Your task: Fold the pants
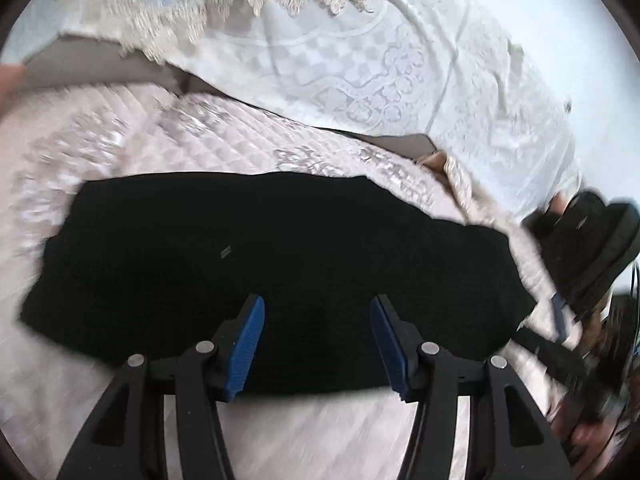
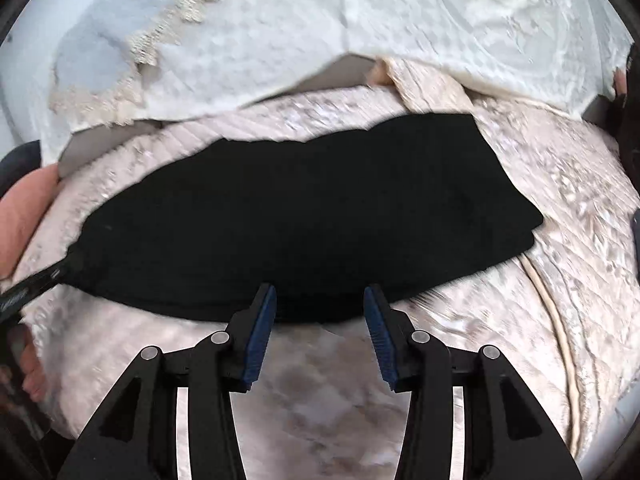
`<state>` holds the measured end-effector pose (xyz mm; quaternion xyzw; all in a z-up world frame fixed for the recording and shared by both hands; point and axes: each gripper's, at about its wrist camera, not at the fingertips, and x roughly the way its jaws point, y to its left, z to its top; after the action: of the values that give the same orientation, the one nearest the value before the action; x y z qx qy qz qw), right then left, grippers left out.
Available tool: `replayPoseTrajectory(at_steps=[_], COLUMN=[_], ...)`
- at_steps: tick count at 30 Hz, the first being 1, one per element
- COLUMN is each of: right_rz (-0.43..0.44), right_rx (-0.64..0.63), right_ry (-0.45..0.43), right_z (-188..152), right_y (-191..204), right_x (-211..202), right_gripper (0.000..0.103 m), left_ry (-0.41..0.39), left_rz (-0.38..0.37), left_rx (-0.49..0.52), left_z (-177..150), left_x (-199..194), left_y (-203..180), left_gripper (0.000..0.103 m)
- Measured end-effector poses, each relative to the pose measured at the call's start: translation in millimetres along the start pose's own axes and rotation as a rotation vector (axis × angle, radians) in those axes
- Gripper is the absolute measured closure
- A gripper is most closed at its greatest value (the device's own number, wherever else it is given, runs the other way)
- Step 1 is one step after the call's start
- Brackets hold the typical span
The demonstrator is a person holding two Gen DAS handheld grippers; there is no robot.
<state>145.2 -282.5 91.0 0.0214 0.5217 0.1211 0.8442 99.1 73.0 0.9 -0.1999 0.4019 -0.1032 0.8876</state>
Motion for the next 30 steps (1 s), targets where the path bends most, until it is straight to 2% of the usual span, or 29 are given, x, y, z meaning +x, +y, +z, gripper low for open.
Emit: replayPoseTrajectory(at_steps=[2,3,5,6,7,8,9,10,12,14,15,17,19,21,22,24,25,27,30], right_rz=[0.020,0.024,0.018,0.014,0.007,0.000,-0.008,-0.016,-0.021,-0.020,-0.018,-0.004,-0.006,-0.004,0.002,0.001,-0.013,-0.005,-0.053], right_rx=[-0.010,-0.013,-0.022,-0.026,-0.029,-0.029,-0.029,-0.027,-0.024,-0.029,-0.037,-0.053,-0.072,-0.084,-0.086,-0.094,-0.090,-0.074,-0.108], right_ry=[-0.002,-0.001,0.003,0.002,-0.005,-0.012,-0.016,-0.015,-0.013,-0.003,0.000,-0.002,0.021,0.032,0.032,0.064,0.088,0.070,0.079], right_z=[4,5,8,11,12,13,13,13,13,13,12,11,9,6,4,-3,-6,-8,-10], right_y=[8,10,13,13,12,11,10,8,7,10,13,21,29,34,34,29,25,20,22], right_x=[2,2,4,5,4,4,4,7,10,15,17,20,27,29,29,37,41,34,24], right_gripper=[0.057,0.057,0.057,0.057,0.057,0.057,0.057,0.057,0.057,0.057,0.057,0.057,0.057,0.057,0.057,0.057,0.057,0.057,0.057], left_ry=[0.032,0.045,0.038,0.013,-0.015,-0.051,-0.075,-0.101,-0.143,-0.179,-0.185,-0.178,-0.158,-0.140,-0.107,-0.009,-0.033,-0.021,-0.021], left_rz=[-0.019,0.024,0.079,0.140,0.247,0.399,0.475,0.490,0.492,0.501,0.472,0.368,0.332,0.335,0.332,0.385,0.384,0.395,0.396], left_rx=[-0.031,-0.036,-0.072,-0.098,-0.106,-0.104,-0.117,-0.147,-0.183,-0.146,-0.140,-0.127,-0.101,-0.100,-0.104,-0.125,-0.107,-0.089,-0.080], left_z=[11,14,22,26,28,31,31,31,27,18,12,3,-5,-13,-17,-28,-31,-34,-40], left_x=[25,36,38,30,21,8,-3,-16,-43,-61,-67,-71,-64,-56,-50,-32,-36,-44,-57], left_y=[9,17,40,53,64,77,89,101,114,107,103,92,80,73,75,84,83,78,77], left_gripper=[0.045,0.053,0.078,0.077,0.077,0.072,0.071,0.069,0.066,0.061,0.057,0.053,0.052,0.052,0.052,0.050,0.049,0.049,0.049])
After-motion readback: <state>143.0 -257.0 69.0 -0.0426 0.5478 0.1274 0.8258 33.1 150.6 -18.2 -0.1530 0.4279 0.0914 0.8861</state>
